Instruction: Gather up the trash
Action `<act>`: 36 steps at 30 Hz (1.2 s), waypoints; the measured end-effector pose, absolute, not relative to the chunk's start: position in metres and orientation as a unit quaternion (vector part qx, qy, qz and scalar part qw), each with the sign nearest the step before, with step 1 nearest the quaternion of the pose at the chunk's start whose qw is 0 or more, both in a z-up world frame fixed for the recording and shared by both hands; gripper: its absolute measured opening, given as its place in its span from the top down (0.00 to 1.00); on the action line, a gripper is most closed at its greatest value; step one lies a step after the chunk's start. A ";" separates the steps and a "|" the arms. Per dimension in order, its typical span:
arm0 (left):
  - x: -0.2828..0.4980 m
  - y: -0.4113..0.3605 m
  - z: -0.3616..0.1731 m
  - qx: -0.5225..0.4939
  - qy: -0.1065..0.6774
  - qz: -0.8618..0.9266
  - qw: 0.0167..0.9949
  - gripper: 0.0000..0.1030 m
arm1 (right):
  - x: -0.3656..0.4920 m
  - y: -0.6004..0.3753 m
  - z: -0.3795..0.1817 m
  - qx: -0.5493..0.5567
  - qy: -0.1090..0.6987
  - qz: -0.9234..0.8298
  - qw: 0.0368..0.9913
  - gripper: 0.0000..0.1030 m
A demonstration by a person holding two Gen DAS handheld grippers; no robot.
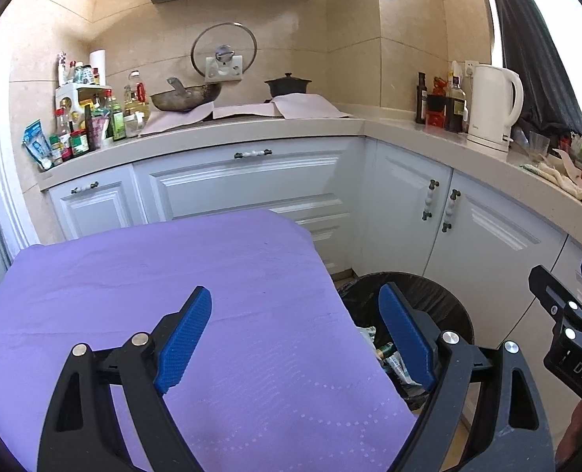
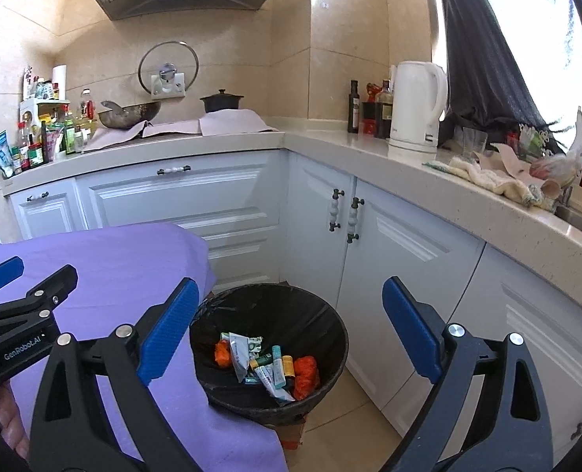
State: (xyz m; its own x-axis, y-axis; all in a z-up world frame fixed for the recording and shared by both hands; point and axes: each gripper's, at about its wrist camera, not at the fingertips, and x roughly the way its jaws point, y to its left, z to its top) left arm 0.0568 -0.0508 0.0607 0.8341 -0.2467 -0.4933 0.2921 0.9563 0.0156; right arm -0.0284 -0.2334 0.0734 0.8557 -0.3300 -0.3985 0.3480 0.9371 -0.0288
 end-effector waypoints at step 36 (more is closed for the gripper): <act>0.039 -0.046 0.061 0.041 0.249 -0.149 0.956 0.18 | -0.043 -0.232 0.079 0.020 0.190 -0.185 0.964 0.10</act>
